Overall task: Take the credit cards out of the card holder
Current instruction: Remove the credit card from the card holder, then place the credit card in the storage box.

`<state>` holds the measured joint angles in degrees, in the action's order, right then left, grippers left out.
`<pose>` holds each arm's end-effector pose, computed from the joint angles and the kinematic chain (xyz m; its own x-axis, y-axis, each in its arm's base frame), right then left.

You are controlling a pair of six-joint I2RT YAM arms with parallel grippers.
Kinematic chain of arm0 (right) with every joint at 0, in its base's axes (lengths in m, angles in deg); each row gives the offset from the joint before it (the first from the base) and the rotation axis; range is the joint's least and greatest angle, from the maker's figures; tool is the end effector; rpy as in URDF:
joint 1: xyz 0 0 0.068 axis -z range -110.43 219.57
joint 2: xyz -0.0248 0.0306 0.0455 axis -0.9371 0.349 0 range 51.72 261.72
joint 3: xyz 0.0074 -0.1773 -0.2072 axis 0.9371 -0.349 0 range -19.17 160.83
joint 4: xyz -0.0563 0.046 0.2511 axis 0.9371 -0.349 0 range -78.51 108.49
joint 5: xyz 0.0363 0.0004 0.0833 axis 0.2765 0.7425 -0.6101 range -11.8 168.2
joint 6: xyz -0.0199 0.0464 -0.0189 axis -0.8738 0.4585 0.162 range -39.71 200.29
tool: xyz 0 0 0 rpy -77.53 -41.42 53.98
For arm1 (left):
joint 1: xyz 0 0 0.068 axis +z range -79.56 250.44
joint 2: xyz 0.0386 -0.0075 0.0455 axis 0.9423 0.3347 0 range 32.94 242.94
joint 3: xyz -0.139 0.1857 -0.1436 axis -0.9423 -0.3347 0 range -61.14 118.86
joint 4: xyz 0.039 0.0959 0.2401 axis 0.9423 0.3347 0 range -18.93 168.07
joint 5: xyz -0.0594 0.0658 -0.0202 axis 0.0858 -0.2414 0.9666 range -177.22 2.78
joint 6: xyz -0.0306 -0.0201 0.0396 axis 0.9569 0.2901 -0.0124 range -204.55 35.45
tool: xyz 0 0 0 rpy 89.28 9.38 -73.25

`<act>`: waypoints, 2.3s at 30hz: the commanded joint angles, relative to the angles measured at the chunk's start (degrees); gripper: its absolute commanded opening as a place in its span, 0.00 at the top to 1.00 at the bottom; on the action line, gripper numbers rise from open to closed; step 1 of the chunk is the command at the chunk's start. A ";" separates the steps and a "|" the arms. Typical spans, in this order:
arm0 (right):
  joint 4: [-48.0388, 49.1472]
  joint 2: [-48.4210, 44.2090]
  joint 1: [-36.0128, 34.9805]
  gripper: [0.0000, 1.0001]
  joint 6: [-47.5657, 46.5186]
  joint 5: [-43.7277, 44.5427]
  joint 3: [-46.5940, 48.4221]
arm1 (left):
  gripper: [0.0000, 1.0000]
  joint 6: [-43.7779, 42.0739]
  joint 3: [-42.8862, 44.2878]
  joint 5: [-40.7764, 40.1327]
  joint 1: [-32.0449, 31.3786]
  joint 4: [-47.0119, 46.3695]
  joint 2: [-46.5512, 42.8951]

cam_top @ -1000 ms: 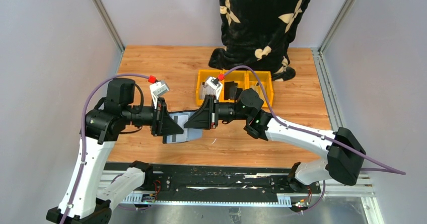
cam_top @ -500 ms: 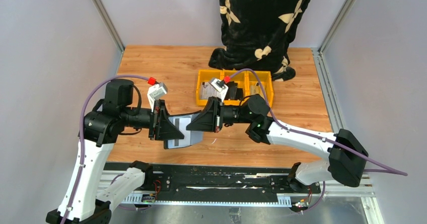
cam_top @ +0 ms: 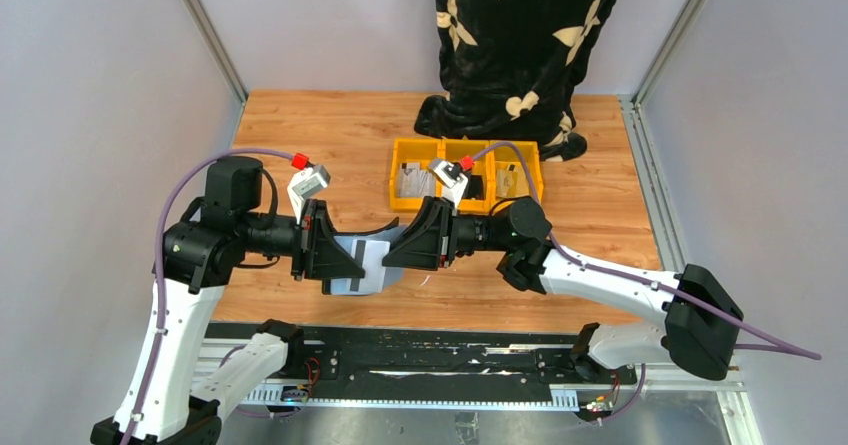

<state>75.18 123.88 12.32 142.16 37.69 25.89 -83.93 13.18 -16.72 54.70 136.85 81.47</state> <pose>0.1279 0.2417 0.3566 -0.7074 0.1395 -0.6929 -0.6811 -0.3966 0.6155 0.0923 -0.0610 0.4167 -0.6270 0.1730 -0.7596 0.7790 0.1272 -0.6140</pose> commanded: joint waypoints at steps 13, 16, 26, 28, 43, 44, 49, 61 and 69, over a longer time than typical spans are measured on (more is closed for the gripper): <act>6.83 -0.84 -0.18 1.00 0.71 1.07 -2.77 | 0.94 1.63 3.17 2.80 0.55 -0.04 -0.02; 0.39 -3.94 0.44 1.00 -3.33 2.67 -3.90 | 0.92 2.00 3.48 2.74 0.54 0.03 -0.15; -5.45 -6.41 0.48 1.00 -6.66 3.72 -3.52 | 0.93 1.93 3.63 2.95 0.54 -0.02 -0.13; -6.57 -6.86 0.41 0.97 -7.12 3.88 -3.14 | 0.97 1.85 3.51 2.61 0.54 -0.01 -0.19; 4.28 -4.04 -1.48 0.98 -1.79 2.37 -2.55 | 1.00 1.34 4.33 -2.77 0.63 -0.14 0.03; 2.38 -5.52 -0.56 1.00 -2.09 2.51 -3.05 | 1.00 1.17 4.38 -3.50 0.59 -0.09 -0.01; -12.82 -14.86 4.63 1.00 -9.20 2.80 -5.05 | 1.00 -0.53 5.00 -6.08 0.62 -0.08 -0.27; -54.40 -24.04 26.34 1.00 -24.88 2.92 3.62 | 1.00 -7.44 7.50 -10.19 0.54 1.09 -2.06; -58.57 -13.52 33.93 1.00 -29.14 7.91 5.97 | 1.00 -12.51 9.74 -10.40 0.54 2.52 -3.50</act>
<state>20.23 103.93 45.26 116.74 42.92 29.82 -92.85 21.25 -27.54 55.00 138.68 78.96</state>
